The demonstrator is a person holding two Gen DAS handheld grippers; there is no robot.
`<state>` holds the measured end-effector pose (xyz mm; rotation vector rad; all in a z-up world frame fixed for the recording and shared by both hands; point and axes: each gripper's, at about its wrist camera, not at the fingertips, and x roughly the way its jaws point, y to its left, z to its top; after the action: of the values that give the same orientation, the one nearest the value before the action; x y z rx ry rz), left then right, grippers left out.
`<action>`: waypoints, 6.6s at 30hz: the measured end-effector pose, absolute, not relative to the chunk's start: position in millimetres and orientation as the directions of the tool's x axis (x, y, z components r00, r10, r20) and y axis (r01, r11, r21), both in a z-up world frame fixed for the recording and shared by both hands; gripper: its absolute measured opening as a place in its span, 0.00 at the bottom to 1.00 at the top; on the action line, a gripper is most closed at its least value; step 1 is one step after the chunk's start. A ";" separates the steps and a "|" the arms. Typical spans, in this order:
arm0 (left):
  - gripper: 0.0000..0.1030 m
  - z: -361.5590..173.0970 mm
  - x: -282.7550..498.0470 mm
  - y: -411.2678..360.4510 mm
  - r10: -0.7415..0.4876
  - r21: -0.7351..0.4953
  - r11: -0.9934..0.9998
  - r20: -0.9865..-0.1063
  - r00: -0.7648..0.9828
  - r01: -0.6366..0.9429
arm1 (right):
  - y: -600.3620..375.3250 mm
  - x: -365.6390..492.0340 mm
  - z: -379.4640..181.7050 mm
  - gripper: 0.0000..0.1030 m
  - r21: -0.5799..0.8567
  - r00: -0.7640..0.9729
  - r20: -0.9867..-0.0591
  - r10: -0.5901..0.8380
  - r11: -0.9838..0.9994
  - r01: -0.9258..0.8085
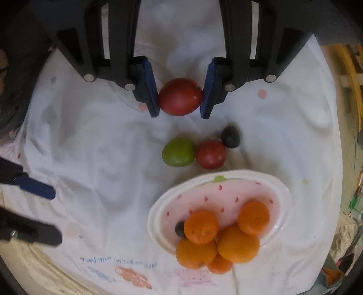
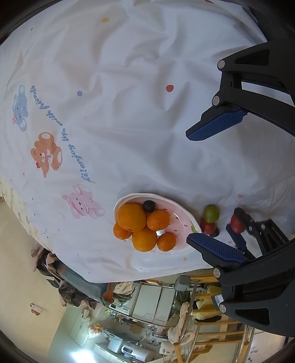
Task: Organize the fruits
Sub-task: 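Grasp the large red tomato with the left gripper, then lift the red tomato with the left gripper while the right gripper approaches the cherry tomato, then grasp the small red cherry tomato with the right gripper while the left holds its tomato, then carry both held tomatoes over the pink-dotted plate, then open the right gripper onto the plate while the left gripper releases its tomato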
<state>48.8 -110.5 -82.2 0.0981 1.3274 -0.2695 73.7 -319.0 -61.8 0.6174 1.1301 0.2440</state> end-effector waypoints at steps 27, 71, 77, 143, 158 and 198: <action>0.32 -7.6 61.5 6.6 -0.096 -0.164 0.979 -0.895 0.436 -0.121 | -274.9 76.4 -45.6 0.82 0.584 0.316 -0.760 0.567 0.810 -0.049; 0.32 -11.4 70.9 20.1 -0.188 -0.286 0.937 -0.898 0.398 -0.203 | -140.0 134.2 -109.2 0.33 0.387 -0.056 -0.921 0.385 0.891 -0.238; 0.32 -11.2 71.2 18.7 -0.183 -0.280 0.939 -0.898 0.400 -0.199 | -131.5 137.2 -110.3 0.31 0.333 -0.062 -0.942 0.329 0.904 -0.268; 0.32 -4.5 67.8 25.9 -0.191 -0.304 0.930 -0.882 0.432 -0.209 | -106.0 132.7 -108.5 0.39 0.189 -0.080 -0.982 0.172 0.922 -0.338; 0.32 -0.8 66.9 28.1 -0.172 -0.297 0.928 -0.877 0.449 -0.224 | -119.1 124.5 -66.9 0.27 0.259 -0.019 -0.961 0.275 0.878 -0.401; 0.33 -61.3 201.4 -9.9 -0.115 -0.142 0.989 -0.917 0.382 -0.044 | -262.1 195.2 -89.5 0.26 0.615 0.219 -0.747 0.628 0.778 -0.131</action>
<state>201.4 -9.9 -61.3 -0.1522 1.1790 -0.0451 195.2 -262.1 -89.5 0.4752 1.2486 0.5525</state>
